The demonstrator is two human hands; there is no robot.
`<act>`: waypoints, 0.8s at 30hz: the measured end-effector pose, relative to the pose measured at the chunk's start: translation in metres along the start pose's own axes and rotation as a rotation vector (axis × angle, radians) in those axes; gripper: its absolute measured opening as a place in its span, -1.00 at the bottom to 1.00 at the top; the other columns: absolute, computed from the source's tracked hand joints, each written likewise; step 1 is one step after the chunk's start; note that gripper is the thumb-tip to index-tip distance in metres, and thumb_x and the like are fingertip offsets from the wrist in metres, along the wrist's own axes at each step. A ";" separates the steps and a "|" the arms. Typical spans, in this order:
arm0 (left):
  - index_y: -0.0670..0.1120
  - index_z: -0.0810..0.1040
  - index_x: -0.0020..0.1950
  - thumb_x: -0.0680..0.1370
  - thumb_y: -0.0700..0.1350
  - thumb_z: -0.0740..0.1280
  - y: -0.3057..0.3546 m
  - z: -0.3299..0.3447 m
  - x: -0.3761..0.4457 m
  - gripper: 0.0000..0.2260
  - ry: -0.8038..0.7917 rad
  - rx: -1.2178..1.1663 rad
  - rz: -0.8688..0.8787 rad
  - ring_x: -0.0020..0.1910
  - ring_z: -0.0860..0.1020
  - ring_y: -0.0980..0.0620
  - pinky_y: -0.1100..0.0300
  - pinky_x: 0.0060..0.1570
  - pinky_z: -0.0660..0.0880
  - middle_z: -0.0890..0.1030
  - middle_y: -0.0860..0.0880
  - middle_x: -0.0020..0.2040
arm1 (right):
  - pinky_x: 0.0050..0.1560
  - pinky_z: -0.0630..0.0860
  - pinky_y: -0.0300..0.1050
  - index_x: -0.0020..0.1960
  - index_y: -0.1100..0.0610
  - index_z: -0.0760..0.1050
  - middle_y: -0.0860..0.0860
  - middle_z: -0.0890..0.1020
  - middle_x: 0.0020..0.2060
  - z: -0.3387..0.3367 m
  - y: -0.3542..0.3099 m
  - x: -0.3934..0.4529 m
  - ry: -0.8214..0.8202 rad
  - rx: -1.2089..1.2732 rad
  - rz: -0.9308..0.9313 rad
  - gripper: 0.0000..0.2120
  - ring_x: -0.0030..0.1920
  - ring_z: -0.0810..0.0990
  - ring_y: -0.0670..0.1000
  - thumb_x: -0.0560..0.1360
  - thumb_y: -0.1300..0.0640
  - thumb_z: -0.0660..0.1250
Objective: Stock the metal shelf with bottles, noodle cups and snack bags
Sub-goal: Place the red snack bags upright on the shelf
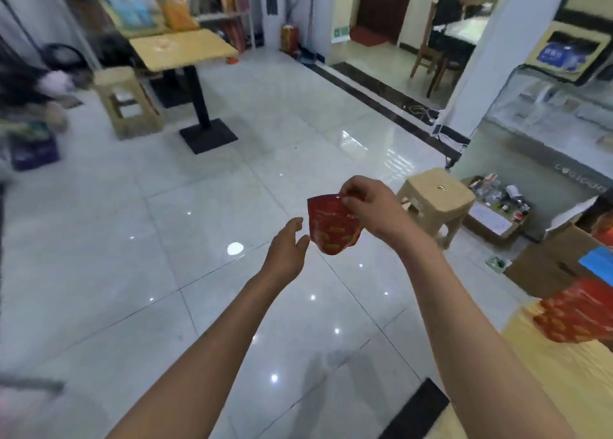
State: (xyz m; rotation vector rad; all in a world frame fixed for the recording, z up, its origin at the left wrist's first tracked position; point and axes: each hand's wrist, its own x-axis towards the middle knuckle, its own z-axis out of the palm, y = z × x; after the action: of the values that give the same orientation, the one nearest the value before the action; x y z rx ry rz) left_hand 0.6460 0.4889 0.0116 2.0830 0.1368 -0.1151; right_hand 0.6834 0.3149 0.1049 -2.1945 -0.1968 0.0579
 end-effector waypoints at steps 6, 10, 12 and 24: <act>-0.06 0.59 0.15 0.60 -0.23 0.26 -0.075 -0.178 -0.022 -0.81 0.365 -0.250 -0.006 0.06 0.59 0.05 0.48 -0.06 0.43 0.64 0.08 0.02 | -0.19 0.47 -0.25 -0.10 0.10 0.54 -0.11 0.59 -0.23 0.151 -0.157 0.044 -0.180 -0.011 -0.274 -0.88 -0.19 0.56 -0.12 0.53 0.26 0.27; -0.02 0.65 -0.03 0.54 -0.12 0.28 -0.123 -0.293 -0.057 -0.85 0.652 -0.311 0.011 -0.08 0.65 0.00 -0.03 -0.03 0.61 0.68 0.08 -0.15 | -0.10 0.54 -0.18 -0.04 0.09 0.55 -0.08 0.61 -0.16 0.255 -0.253 0.053 -0.192 0.046 -0.455 -0.90 -0.10 0.59 -0.09 0.56 0.23 0.27; 0.01 0.65 -0.10 0.54 -0.10 0.27 -0.144 -0.349 -0.078 -0.85 0.784 -0.318 0.010 -0.14 0.66 -0.02 -0.11 -0.08 0.62 0.68 0.07 -0.20 | 0.00 0.58 -0.10 0.00 0.10 0.56 -0.06 0.62 -0.10 0.308 -0.301 0.052 -0.168 0.105 -0.563 -0.91 -0.05 0.60 -0.07 0.55 0.23 0.30; 0.01 0.64 0.02 0.63 -0.10 0.26 -0.211 -0.590 -0.222 -0.84 1.650 -0.146 -0.087 -0.06 0.66 0.06 0.06 -0.07 0.62 0.69 0.07 -0.10 | 0.02 0.53 -0.31 0.30 0.03 0.42 -0.14 0.56 0.12 0.553 -0.522 0.005 -0.625 0.562 -0.666 -0.62 0.07 0.54 -0.22 0.53 0.05 0.41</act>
State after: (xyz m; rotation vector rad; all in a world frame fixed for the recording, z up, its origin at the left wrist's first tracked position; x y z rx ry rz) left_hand 0.4103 1.0945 0.1513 1.5073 1.1454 1.5133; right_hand 0.5627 1.0605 0.1994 -1.4093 -1.1049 0.3758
